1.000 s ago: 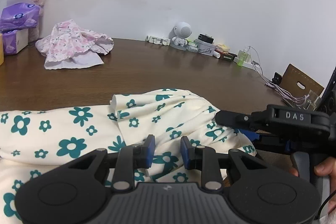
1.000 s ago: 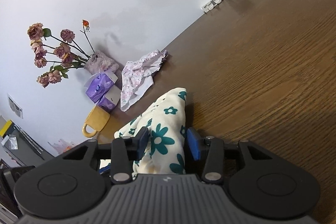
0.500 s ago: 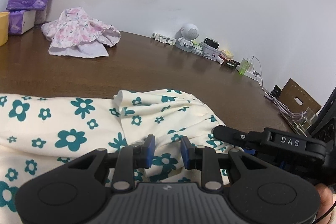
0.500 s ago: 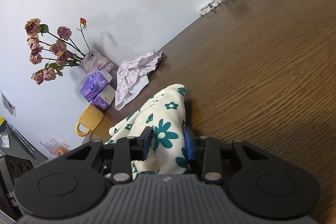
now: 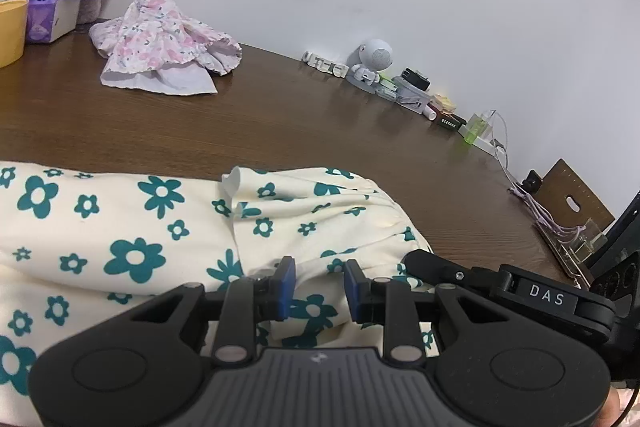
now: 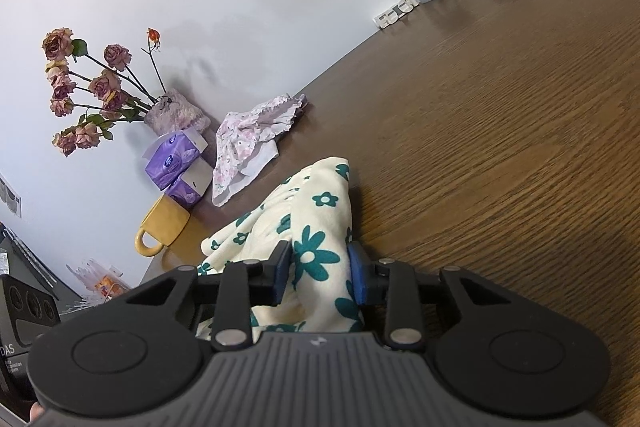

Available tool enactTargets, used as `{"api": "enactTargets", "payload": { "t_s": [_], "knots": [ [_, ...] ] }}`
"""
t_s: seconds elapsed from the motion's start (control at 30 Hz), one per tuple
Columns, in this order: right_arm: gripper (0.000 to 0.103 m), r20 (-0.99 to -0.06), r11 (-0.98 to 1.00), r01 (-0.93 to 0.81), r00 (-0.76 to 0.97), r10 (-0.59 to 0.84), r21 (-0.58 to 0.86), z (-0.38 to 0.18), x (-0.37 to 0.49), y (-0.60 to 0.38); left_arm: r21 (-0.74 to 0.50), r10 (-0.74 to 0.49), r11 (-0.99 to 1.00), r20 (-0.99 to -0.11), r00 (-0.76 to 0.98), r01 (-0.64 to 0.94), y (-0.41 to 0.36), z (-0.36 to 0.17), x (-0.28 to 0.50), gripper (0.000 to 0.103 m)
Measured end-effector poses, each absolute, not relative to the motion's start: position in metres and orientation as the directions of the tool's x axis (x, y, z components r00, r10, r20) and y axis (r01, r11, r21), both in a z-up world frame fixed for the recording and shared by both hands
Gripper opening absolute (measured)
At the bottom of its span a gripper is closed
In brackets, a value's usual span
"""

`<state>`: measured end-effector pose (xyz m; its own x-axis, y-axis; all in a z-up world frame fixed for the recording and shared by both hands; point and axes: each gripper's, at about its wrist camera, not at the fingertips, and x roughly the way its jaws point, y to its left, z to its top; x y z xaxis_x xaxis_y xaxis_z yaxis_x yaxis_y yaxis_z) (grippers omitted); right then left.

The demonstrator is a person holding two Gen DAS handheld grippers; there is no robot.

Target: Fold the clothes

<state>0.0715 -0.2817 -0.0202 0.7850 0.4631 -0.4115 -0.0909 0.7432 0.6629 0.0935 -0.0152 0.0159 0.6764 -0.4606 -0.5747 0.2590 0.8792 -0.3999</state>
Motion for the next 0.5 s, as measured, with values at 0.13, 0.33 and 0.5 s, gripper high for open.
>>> {"api": "enactTargets", "payload": {
  "t_s": [0.13,0.33,0.5],
  "knots": [
    [0.03,-0.412,0.745,-0.091,0.786,0.461,0.661,-0.02,0.071,-0.282,-0.389,-0.453,0.883,-0.567,0.688,0.262,-0.017,0.015,0.092,0.025],
    [0.024,-0.44,0.792,-0.087,0.792,0.423,0.604,-0.007,0.07,-0.273,-0.32,-0.431,0.901,-0.579,0.692,0.294,-0.024,0.022,0.085,0.034],
    [0.023,-0.473,0.836,-0.1,0.785,0.4,0.54,0.01,0.072,-0.268,-0.321,-0.432,0.9,-0.57,0.699,0.295,-0.017,0.026,0.082,0.035]
  ]
}}
